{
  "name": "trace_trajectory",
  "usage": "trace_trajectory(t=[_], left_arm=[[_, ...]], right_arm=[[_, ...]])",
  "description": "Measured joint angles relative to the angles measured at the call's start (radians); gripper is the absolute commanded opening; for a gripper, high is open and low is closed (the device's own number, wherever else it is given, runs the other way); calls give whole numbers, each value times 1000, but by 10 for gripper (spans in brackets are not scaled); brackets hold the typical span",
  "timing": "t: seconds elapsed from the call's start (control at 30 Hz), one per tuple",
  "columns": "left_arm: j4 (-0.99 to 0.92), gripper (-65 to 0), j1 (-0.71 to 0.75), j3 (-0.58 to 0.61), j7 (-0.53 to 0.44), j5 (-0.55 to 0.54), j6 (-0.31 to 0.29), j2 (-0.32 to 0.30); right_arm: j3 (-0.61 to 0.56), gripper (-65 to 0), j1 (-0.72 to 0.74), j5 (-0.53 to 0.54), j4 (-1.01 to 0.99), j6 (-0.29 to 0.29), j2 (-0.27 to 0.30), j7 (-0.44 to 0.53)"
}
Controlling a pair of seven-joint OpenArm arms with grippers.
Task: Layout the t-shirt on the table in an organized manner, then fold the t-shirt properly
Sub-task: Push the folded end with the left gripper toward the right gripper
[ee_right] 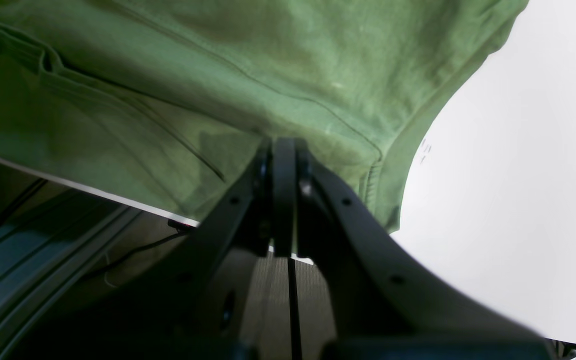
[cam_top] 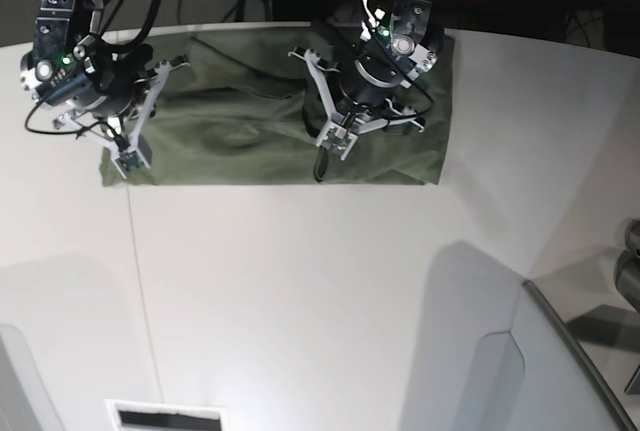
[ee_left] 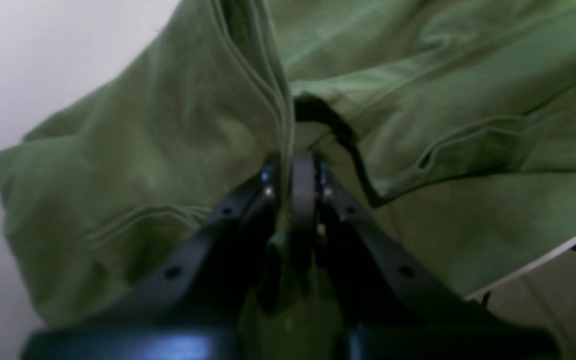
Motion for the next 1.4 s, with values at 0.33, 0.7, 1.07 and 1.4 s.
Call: trace_trajectory(t=[0.33, 0.7, 1.07, 1.4], left_arm=[[-28, -650, -27, 5, -2, -8, 0, -2], [-56, -650, -53, 5, 2, -9, 0, 6], [-76, -650, -82, 51, 4, -3, 5, 12], [-85, -650, -83, 81, 0, -13, 1, 16]], right_arm=[[0, -650, 0, 0, 0, 0, 0, 0], [0, -650, 2, 0, 0, 0, 0, 0], [0, -650, 3, 0, 0, 0, 0, 0], [0, -650, 3, 3, 0, 0, 0, 0]])
